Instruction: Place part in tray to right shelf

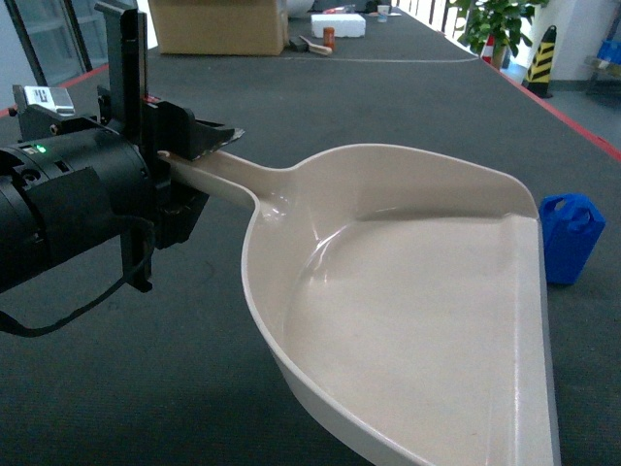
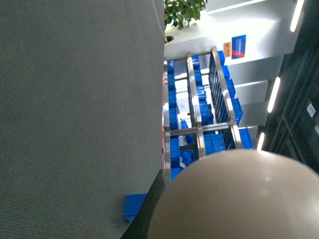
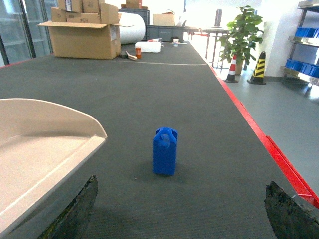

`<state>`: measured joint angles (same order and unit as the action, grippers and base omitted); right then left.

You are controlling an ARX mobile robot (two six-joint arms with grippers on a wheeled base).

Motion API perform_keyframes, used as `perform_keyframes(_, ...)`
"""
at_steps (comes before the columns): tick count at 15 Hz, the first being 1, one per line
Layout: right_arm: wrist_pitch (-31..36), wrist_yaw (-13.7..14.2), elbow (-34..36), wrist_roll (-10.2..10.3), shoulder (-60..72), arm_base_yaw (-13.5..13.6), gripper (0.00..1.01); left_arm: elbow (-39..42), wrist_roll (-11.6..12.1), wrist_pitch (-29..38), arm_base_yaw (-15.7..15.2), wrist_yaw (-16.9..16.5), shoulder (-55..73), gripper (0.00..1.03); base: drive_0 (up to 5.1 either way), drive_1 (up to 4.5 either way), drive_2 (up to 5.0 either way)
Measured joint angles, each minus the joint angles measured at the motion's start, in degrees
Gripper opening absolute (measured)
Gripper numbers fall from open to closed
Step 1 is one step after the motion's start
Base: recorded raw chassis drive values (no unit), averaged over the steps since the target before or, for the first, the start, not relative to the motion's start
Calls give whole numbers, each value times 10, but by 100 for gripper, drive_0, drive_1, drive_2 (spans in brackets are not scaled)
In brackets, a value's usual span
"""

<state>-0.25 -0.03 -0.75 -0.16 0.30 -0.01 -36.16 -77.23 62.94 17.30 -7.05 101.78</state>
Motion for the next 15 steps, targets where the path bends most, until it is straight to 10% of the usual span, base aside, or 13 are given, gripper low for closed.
perform_keyframes(6,-4,2,0,0,1,0,98,0,8,1,-2,2,-3,15,0,0,0)
perform_keyframes(11,324,-6,-222,-25,608,-8,98,0,8,2,-3,2,-3,15,0,0,0)
perform_keyframes(15,254,0,-397,-12,845,-8,98,0,9,1,-3,2,-3,15,0,0,0)
